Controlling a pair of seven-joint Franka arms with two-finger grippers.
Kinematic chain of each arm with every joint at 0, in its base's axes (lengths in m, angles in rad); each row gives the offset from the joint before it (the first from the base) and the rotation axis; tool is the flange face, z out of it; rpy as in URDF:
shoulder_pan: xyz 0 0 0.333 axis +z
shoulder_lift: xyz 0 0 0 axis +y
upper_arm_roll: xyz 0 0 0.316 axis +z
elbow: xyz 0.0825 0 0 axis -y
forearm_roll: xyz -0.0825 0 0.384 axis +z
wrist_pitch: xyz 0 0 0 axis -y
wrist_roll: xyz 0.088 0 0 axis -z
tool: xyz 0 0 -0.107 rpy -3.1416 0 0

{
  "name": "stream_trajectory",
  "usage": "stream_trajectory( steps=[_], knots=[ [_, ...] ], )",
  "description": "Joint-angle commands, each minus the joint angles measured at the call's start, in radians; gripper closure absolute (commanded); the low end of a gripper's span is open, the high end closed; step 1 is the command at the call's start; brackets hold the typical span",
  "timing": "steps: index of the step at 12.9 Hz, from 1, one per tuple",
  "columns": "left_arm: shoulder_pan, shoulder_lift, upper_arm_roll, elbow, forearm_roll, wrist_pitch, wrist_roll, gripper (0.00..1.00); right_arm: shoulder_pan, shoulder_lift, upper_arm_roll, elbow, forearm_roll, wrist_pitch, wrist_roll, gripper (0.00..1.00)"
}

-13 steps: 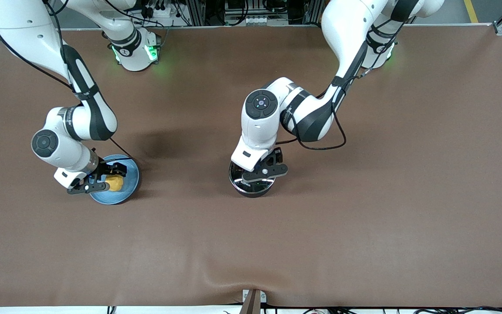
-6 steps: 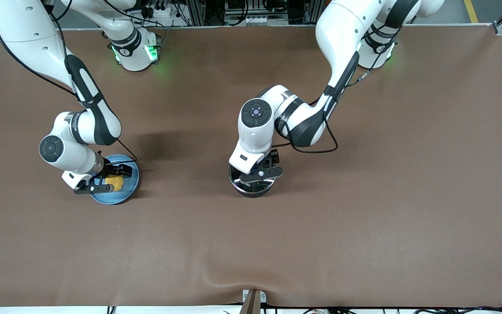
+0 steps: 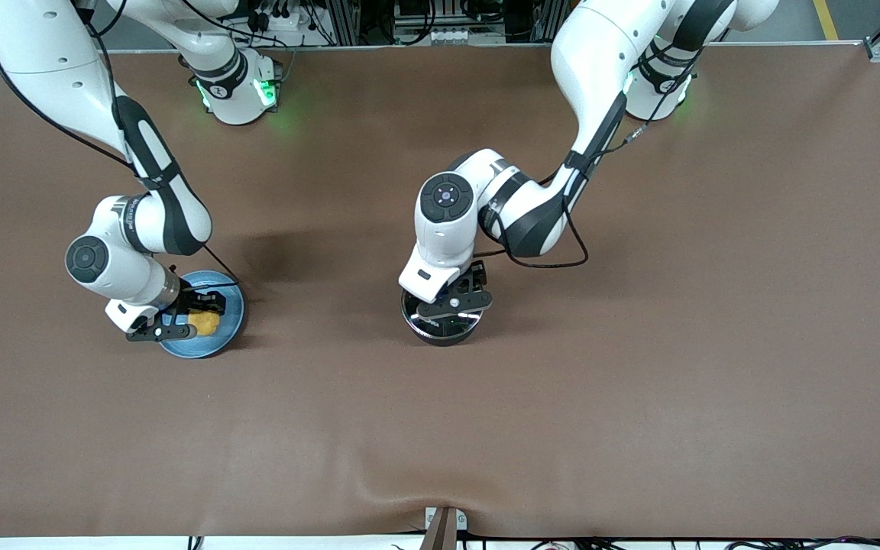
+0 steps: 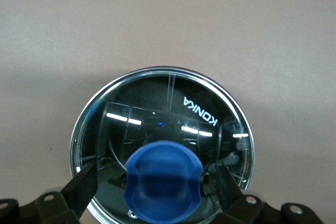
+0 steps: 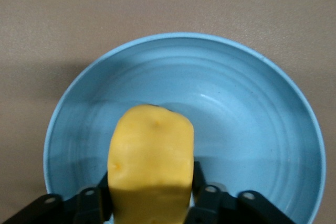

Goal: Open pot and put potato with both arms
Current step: 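Grasp the lid knob with the left gripper while the right gripper grasps the potato, then lift the lid with the left gripper while the right gripper lifts the potato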

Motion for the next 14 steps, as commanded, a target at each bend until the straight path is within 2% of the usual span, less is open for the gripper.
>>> stream_trajectory(
  steps=[1, 4, 6, 8, 9, 11, 14],
  knots=[
    [-0.004, 0.021, 0.001, 0.031, -0.015, 0.004, -0.001, 0.0, -0.018, -0.04, 0.005, 0.002, 0.016, -0.013, -0.009, 1.0],
    [-0.001, 0.024, -0.004, 0.03, -0.015, 0.004, 0.019, 0.1, -0.034, -0.118, 0.005, 0.008, 0.016, -0.1, -0.041, 1.0],
    [-0.001, 0.026, -0.002, 0.03, -0.033, 0.004, 0.021, 0.25, -0.044, -0.162, 0.005, 0.009, 0.016, -0.143, -0.043, 1.0],
    [0.0, 0.026, -0.004, 0.022, -0.036, 0.004, 0.021, 0.34, -0.045, -0.216, 0.005, 0.014, 0.016, -0.2, -0.044, 1.0],
    [0.002, 0.024, -0.004, 0.022, -0.046, 0.002, 0.021, 0.53, -0.043, -0.251, 0.005, 0.014, 0.016, -0.234, -0.043, 1.0],
    [0.006, 0.014, -0.002, 0.021, -0.066, -0.008, 0.035, 1.0, -0.04, -0.314, 0.005, 0.014, 0.016, -0.287, -0.044, 1.0],
    [0.015, -0.034, 0.004, 0.021, -0.056, -0.045, 0.036, 1.0, -0.022, -0.392, 0.005, 0.012, 0.016, -0.349, -0.044, 1.0]
  ],
)
